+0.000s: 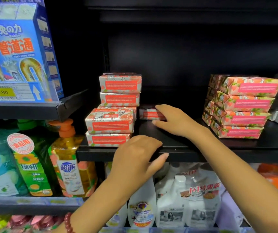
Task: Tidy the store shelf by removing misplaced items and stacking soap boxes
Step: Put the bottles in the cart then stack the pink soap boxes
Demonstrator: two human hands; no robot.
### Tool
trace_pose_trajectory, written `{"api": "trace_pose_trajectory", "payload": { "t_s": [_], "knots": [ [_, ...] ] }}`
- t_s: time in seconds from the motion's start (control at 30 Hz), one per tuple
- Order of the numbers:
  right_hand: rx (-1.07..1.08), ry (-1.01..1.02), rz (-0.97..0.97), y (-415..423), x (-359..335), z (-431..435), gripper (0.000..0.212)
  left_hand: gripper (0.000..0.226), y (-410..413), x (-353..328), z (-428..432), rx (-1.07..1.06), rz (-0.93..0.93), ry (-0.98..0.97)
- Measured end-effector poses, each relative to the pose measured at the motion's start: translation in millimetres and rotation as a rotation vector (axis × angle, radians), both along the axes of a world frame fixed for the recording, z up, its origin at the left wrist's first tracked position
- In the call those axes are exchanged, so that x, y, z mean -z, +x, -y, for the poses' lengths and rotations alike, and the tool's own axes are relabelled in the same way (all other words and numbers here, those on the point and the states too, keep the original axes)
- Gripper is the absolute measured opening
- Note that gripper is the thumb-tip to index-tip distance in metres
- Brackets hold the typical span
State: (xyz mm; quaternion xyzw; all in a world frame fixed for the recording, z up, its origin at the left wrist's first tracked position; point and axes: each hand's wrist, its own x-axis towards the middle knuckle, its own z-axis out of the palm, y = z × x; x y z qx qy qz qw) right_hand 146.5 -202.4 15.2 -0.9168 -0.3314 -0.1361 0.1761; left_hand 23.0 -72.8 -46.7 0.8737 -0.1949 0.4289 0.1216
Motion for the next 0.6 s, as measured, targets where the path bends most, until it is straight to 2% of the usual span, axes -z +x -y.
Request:
{"api": "trace_pose_trajectory", "payload": {
  "t_s": [0.1, 0.27, 0.47, 0.53, 0.6],
  "knots": [
    [0.017, -0.026, 0.027, 6, 2, 1, 0.054, 0.030, 3, 8, -1, 0.009, -0.019, -0.041],
    [-0.034, 0.077, 0.039, -2, 5, 15, 0.051, 0.032, 3, 7, 0, 0.014, -0.049, -0.105],
    [-0.100, 0.262, 0.143, -32, 5, 33, 0.028, 0.031, 3, 5, 0, 0.021, -0.062, -0.114],
    [-0.095, 0.284, 0.122, -37, 3, 35, 0.040, 0.031, 3, 5, 0, 0.020, -0.059, -0.113],
    [-0.041, 0.194, 0.057, -35, 6, 36, 0.065, 0.031, 2, 5, 1, 0.018, -0.057, -0.110]
  ]
}}
